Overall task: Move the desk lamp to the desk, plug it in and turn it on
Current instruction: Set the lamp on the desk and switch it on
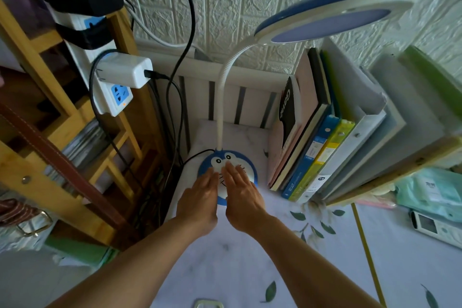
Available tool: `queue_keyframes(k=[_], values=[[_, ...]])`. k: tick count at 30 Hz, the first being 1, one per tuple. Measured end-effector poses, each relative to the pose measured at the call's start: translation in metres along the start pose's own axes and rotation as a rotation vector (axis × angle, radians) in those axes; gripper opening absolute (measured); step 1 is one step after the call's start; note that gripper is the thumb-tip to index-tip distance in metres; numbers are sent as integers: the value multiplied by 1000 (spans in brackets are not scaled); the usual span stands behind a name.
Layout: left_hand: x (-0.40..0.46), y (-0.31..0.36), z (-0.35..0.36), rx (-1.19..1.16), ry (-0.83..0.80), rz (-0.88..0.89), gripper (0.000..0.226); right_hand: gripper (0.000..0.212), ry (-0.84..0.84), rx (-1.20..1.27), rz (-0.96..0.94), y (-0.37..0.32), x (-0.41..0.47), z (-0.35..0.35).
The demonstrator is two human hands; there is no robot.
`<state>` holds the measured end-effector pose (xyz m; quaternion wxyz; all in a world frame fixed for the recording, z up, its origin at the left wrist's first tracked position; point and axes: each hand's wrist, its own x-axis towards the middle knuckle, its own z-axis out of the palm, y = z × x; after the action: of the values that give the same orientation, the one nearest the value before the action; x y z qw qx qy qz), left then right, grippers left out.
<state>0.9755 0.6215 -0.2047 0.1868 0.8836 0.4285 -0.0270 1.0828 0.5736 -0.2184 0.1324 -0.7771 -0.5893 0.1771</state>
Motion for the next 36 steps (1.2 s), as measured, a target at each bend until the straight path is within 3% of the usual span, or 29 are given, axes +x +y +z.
queue_keyframes(k=[14, 22, 27, 36], values=[[2, -3, 3, 4, -22, -22, 83, 81, 3, -172, -16, -5, 2, -3], [-6, -6, -10, 37, -161, -49, 91, 90, -136, 109, 121, -6, -5, -13], [-21, -6, -14, 88, -166, -94, 98, 103, -192, -41, 212, 4, -29, -3], [-35, -1, -23, 116, -217, -121, 93, 104, -168, -19, 195, -2, -37, -20]])
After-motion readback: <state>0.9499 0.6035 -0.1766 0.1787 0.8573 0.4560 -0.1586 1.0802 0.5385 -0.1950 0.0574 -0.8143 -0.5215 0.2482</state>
